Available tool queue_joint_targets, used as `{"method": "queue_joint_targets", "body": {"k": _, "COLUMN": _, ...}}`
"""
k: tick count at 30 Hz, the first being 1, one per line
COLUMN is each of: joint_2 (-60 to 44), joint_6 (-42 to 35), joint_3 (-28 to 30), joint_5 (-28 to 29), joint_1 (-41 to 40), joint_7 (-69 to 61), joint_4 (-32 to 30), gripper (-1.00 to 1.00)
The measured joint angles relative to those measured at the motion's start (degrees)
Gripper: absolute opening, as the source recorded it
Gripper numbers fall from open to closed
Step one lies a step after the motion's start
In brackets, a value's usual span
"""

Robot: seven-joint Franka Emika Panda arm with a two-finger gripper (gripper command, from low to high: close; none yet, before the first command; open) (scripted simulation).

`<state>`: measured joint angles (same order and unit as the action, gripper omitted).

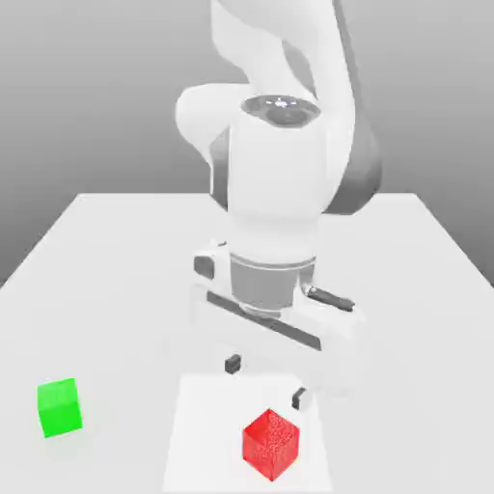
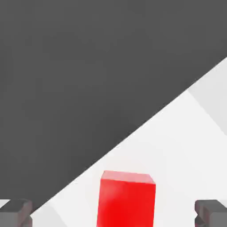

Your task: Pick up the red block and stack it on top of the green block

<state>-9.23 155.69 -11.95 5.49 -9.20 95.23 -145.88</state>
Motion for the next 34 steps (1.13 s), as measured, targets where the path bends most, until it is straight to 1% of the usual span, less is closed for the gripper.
{"method": "queue_joint_targets", "body": {"k": 4, "joint_2": -8.25, "joint_6": 6.48, "joint_3": 2.93, "joint_5": 3.19, "joint_1": 2.29, "joint_7": 3.26, "joint_4": 0.92, "gripper": 0.0}}
{"method": "queue_joint_targets", "body": {"k": 5, "joint_2": -10.14, "joint_6": 8.03, "joint_3": 3.84, "joint_5": 4.0, "joint_1": 3.04, "joint_7": 3.88, "joint_4": 1.21, "gripper": -1.0}}
{"method": "queue_joint_targets", "body": {"k": 12, "joint_2": -10.52, "joint_6": 8.44, "joint_3": 4.0, "joint_5": 4.15, "joint_1": 3.18, "joint_7": 4.02, "joint_4": 1.26, "gripper": -1.0}}
{"method": "queue_joint_targets", "body": {"k": 17, "joint_2": -1.61, "joint_6": 1.09, "joint_3": 1.21, "joint_5": -0.36, "joint_1": 1.19, "joint_7": 0.65, "joint_4": -0.2, "gripper": -1.0}}
{"method": "queue_joint_targets", "body": {"k": 23, "joint_2": 2.74, "joint_6": -2.8, "joint_3": 8.9, "joint_5": -3.55, "joint_1": -8.74, "joint_7": -6.85, "joint_4": -0.6, "gripper": -1.0}}
{"method": "queue_joint_targets", "body": {"k": 26, "joint_2": 4.37, "joint_6": -4.22, "joint_3": 13.47, "joint_5": -5.13, "joint_1": -16.61, "joint_7": -11.08, "joint_4": -0.69, "gripper": -1.0}}
{"method": "queue_joint_targets", "body": {"k": 27, "joint_2": 3.58, "joint_6": -3.89, "joint_3": 14.93, "joint_5": -5.86, "joint_1": -19.27, "joint_7": -12.87, "joint_4": -0.22, "gripper": -1.0}}
{"method": "queue_joint_targets", "body": {"k": 28, "joint_2": 2.13, "joint_6": -2.74, "joint_3": 15.4, "joint_5": -6.37, "joint_1": -20.28, "joint_7": -13.88, "joint_4": 0.08, "gripper": -1.0}}
{"method": "queue_joint_targets", "body": {"k": 31, "joint_2": -3.58, "joint_6": 2.46, "joint_3": 15.6, "joint_5": -7.74, "joint_1": -21.0, "joint_7": -15.44, "joint_4": 0.56, "gripper": -1.0}}
{"method": "queue_joint_targets", "body": {"k": 32, "joint_2": -4.65, "joint_6": 3.47, "joint_3": 15.51, "joint_5": -7.93, "joint_1": -21.13, "joint_7": -15.62, "joint_4": 0.62, "gripper": 1.0}}
{"method": "queue_joint_targets", "body": {"k": 34, "joint_2": -4.65, "joint_6": 3.47, "joint_3": 15.51, "joint_5": -7.93, "joint_1": -21.13, "joint_7": -15.62, "joint_4": 0.62, "gripper": 1.0}}
